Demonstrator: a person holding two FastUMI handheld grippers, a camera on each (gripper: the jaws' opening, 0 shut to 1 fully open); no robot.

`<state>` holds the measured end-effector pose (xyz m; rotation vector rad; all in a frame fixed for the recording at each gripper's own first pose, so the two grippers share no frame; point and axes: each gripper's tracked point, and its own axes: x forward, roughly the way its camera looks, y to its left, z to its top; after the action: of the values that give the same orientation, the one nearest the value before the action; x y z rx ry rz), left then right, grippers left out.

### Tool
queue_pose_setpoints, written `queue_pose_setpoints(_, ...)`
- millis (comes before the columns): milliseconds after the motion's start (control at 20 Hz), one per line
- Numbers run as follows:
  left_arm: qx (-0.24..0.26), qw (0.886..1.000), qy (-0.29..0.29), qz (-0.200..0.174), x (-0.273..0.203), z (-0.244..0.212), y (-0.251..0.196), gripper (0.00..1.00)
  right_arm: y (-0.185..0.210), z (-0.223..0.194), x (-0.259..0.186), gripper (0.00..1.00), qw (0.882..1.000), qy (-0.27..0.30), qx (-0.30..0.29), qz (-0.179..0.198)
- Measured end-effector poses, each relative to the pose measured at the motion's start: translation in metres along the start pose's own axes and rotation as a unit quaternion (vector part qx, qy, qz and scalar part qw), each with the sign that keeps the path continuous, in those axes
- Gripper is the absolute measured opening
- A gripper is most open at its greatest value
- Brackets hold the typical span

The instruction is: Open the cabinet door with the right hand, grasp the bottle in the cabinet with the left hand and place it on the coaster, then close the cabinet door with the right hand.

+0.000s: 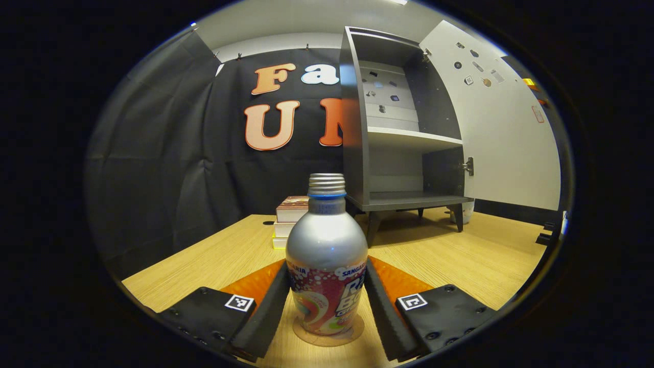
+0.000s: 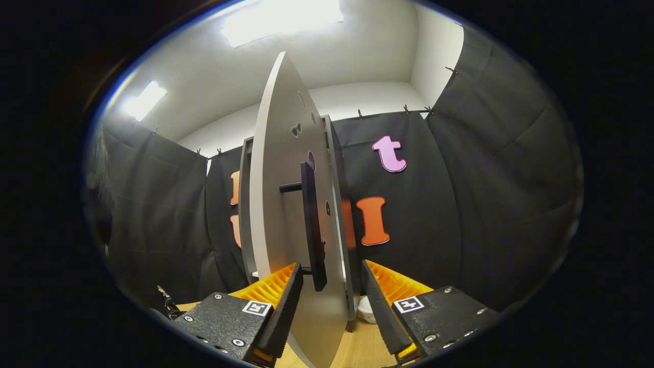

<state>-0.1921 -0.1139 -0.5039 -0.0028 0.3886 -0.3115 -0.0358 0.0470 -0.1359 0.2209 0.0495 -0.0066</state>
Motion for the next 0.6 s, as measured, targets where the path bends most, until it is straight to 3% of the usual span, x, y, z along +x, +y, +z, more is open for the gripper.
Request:
queue_pose_setpoints(250,0.012,1.0,-0.015,0.003,-0.007,0.022,-0.003,0.88,0.0,0.001,0.0,0.72,1.0,-0.001,-0.002,0.003)
queue_pose_setpoints(600,0.009,0.998,-0.054,0.008,-0.012,0.095,0.001,0.88,0.002,0.001,0.001,0.72,1.0,-0.006,-0.001,0.014)
